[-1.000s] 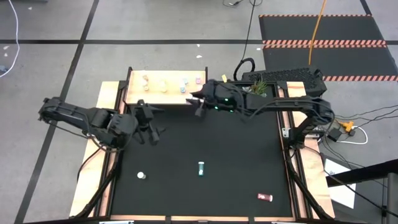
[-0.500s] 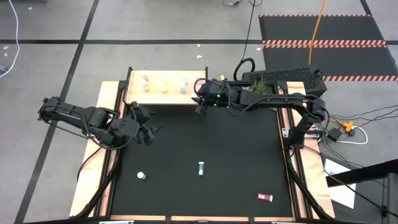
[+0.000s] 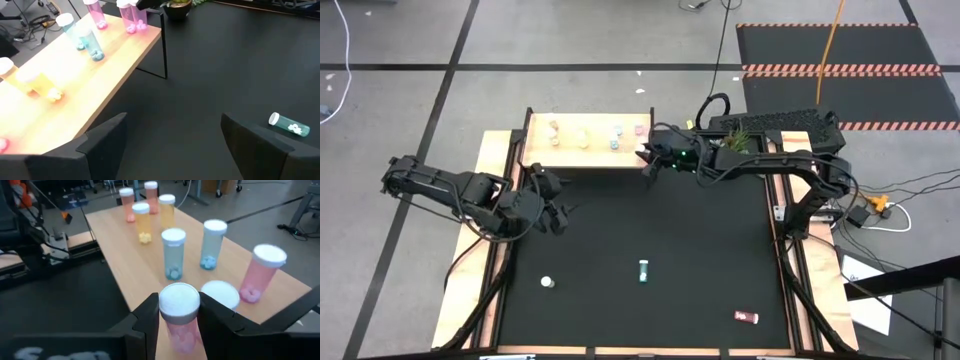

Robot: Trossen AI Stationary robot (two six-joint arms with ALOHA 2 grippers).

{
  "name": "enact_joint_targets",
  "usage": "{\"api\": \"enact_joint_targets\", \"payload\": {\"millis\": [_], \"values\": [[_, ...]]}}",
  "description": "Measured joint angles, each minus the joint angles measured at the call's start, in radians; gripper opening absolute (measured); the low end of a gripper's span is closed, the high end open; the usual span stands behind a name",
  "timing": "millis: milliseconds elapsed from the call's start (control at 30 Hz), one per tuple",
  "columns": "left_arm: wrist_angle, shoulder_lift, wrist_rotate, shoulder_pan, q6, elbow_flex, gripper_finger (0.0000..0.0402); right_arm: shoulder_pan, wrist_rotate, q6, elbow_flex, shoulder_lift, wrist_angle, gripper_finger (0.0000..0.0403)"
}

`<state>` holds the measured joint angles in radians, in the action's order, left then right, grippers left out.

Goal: Pick and place medicine bottles onto shelf by color
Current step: Put the pink pill bottle on the shelf aligned with the other pink pill bottles

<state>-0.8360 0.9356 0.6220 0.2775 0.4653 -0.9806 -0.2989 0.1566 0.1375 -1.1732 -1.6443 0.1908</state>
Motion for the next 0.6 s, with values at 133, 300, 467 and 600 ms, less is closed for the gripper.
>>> {"api": "enact_joint_targets", "payload": {"millis": [133,300,467,600], "values": [[0.000,0.000,0.000,0.000,0.001,0.000,0.0317,-0.001,-0.002,0.001,0.000,-0.002,-0.006,0.0105],[0.000,0.000,0.000,0.000,0.001,0.000,0.0317,-0.002,-0.027,0.015,0.000,-0.002,-0.010,0.0105],[0.000,0.000,0.000,0.000,0.001,0.000,0.0317,-0.009,-0.032,0.020,0.000,-0.002,-0.020,0.0105],[0.001,0.000,0.000,0.000,0.003,0.000,0.0317,-0.015,-0.030,0.030,0.000,-0.002,-0.023,0.0107]]}}
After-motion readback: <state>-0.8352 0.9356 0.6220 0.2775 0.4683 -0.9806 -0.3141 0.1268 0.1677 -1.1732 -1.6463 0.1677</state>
